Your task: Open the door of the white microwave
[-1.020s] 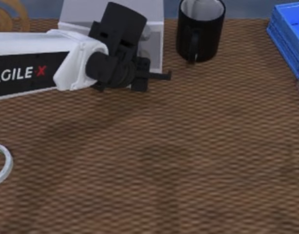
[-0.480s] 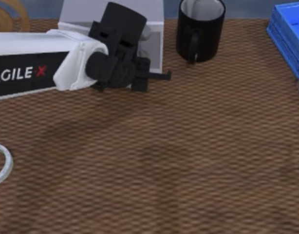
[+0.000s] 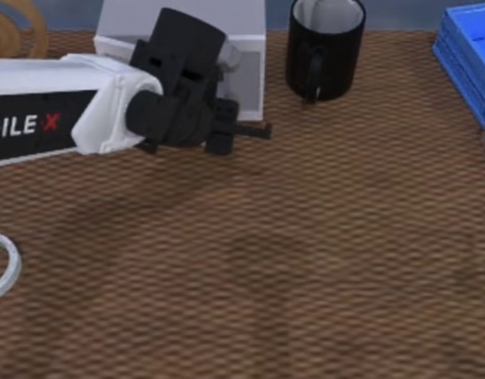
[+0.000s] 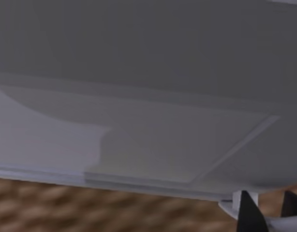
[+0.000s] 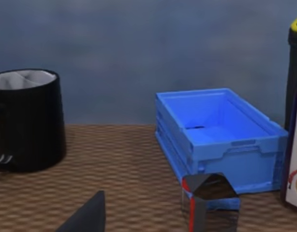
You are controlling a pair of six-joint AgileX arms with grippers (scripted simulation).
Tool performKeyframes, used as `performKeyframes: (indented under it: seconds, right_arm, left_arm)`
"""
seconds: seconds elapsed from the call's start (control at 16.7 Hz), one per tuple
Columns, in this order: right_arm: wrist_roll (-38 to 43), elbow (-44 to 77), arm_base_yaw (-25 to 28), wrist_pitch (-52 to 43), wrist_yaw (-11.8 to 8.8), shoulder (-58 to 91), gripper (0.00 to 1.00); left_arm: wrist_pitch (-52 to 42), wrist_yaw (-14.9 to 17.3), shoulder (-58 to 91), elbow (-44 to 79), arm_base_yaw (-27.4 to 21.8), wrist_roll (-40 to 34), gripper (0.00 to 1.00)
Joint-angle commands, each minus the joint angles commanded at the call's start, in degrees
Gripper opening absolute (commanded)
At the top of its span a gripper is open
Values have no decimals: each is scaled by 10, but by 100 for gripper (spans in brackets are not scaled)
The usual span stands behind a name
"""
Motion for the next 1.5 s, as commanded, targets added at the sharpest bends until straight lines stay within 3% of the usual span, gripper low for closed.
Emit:
performKeyframes:
  seconds: [1.5]
  right_arm:
    - [0, 0, 0, 0, 0, 0, 100]
  left_arm:
    - [0, 4, 1, 2, -4, -3, 0]
